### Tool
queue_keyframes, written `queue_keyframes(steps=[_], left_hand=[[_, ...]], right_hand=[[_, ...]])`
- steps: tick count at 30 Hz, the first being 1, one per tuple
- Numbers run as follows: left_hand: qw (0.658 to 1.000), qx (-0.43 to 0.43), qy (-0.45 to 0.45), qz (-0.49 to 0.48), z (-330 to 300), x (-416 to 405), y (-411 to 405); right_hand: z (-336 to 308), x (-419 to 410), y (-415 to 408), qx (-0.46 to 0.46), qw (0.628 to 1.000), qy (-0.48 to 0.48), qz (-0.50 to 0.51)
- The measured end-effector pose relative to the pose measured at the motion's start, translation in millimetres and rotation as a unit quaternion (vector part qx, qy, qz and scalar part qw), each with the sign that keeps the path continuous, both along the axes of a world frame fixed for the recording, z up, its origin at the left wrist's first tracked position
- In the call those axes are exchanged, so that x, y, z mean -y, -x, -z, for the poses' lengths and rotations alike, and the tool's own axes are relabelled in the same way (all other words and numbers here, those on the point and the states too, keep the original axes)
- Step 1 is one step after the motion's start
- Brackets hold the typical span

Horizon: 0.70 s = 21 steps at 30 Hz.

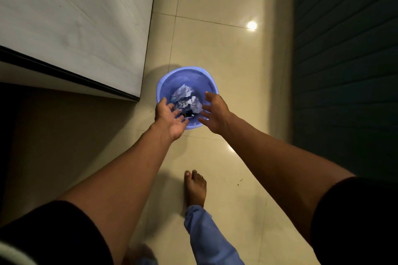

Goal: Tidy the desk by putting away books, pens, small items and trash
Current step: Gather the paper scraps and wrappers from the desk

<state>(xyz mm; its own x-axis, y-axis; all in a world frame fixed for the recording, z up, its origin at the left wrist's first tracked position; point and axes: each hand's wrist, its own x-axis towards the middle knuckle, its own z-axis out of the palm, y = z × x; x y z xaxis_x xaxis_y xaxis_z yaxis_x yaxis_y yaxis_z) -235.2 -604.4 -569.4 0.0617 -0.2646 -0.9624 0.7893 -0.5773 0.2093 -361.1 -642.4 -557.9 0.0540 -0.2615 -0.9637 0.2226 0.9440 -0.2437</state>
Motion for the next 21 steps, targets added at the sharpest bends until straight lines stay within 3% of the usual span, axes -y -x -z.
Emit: queue_keyframes(steps=[9,15,21], left_hand=[[1.000,0.001,0.022,0.016,-68,-12,-13],[0.998,0.016,0.043,0.038,-165,-39,-18],[0.996,0.038,0.066,0.052,-272,-88,-22]], right_hand=[[-65,3,-17,0.001,0.999,0.026,-0.041],[-150,-8,-29,0.011,0.996,0.059,-0.072],[-259,-41,-43,0.036,0.972,0.144,-0.184]])
